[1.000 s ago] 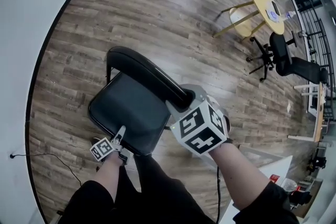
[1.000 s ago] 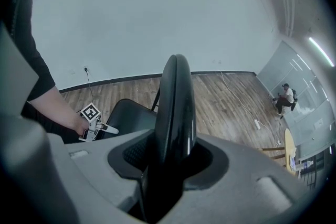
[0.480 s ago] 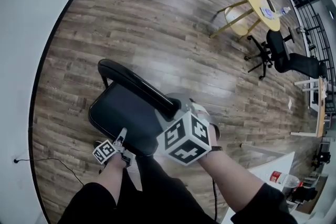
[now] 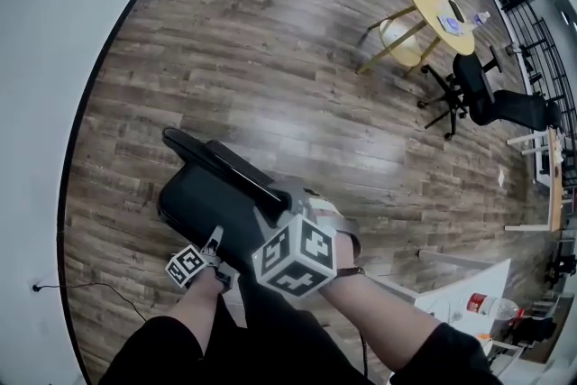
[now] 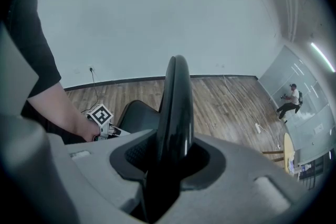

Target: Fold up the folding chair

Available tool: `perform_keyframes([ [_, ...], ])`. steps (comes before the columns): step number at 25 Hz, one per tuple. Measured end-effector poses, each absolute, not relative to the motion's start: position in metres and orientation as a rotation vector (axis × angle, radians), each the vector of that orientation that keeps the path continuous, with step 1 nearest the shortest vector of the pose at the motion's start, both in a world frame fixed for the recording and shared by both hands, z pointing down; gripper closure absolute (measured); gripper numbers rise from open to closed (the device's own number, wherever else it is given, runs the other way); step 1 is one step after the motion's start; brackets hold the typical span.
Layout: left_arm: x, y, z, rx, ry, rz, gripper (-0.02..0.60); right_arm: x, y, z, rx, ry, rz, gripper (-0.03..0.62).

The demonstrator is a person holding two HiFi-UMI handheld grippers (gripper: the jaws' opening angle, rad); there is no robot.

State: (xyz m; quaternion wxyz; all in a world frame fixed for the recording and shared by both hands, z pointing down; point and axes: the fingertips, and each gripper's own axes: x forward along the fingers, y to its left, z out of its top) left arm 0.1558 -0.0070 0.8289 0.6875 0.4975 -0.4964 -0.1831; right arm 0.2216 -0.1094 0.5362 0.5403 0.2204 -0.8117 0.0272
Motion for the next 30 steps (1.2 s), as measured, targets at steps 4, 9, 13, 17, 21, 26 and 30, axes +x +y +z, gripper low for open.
perform_keyframes([
  [4, 0.158, -0.012, 0.824, 1.111, -1.118, -0.407, 0.417, 0.219, -0.107, 0.535, 0.523, -1.929, 0.056, 0.471],
  [9, 0.163, -0.019, 0.816, 1.109, -1.119, -0.41, 0.422, 0.219, -0.104, 0.533, 0.524, -1.927, 0.044, 0.472],
  [13, 0.165, -0.024, 0.81, 1.109, -1.121, -0.409, 0.428, 0.214, -0.098, 0.533, 0.521, -1.929, 0.039, 0.476],
  [17, 0.168, -0.03, 0.802, 1.11, -1.119, -0.411, 0.432, 0.209, -0.09, 0.532, 0.507, -1.938, 0.048, 0.483],
  [21, 0.171, -0.036, 0.792, 1.112, -1.12, -0.411, 0.439, 0.205, -0.084, 0.53, 0.498, -1.941, 0.047, 0.491],
  [26, 0.178, -0.046, 0.784, 1.115, -1.114, -0.41, 0.445, 0.205, -0.082, 0.529, 0.497, -1.936, 0.038, 0.493],
  [30, 0.179, -0.055, 0.779, 1.115, -1.115, -0.409, 0.446, 0.204, -0.084, 0.528, 0.495, -1.936, 0.03, 0.494],
])
